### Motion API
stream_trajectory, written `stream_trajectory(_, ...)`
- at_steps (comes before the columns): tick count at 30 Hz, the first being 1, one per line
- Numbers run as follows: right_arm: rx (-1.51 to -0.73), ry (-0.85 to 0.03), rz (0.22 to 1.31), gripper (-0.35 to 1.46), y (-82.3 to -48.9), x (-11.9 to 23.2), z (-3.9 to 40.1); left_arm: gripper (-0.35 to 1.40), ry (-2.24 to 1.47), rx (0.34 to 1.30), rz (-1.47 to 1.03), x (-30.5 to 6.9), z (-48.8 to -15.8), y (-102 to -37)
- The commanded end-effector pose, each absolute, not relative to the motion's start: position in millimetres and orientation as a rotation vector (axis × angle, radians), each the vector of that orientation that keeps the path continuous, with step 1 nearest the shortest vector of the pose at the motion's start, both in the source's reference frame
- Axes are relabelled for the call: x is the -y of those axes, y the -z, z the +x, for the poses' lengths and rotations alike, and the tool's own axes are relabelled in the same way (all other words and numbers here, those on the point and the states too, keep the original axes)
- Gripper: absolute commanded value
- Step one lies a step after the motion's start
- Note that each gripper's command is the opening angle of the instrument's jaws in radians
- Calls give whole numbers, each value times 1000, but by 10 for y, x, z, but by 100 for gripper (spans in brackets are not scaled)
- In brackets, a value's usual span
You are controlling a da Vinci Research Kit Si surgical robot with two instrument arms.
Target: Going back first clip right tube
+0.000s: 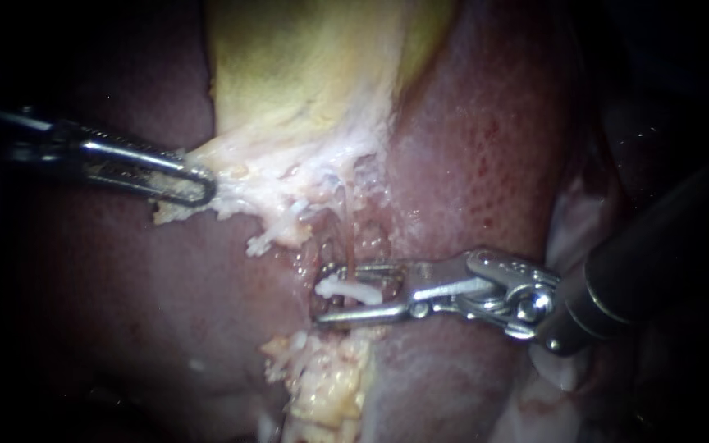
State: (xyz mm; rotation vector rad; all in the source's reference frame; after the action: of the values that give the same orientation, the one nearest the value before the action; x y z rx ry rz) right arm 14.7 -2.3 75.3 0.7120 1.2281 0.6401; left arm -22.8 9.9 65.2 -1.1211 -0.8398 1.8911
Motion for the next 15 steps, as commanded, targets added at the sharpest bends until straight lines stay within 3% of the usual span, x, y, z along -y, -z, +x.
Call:
stream_trajectory(1, -1230, -637, 707, 48, -754, 22, 146, -35, -1891, 840, -1121, -99, -228, -652)
stream_trajectory(7, -1240, -604, 688, 48, -752, 23, 139, -35, -1891, 840, -1121, -98, -228, -652)
stream_trajectory(15, -1298, -421, 507, 50, -736, 19, 101, -35, -1892, 841, -1121, -98, -226, -651)
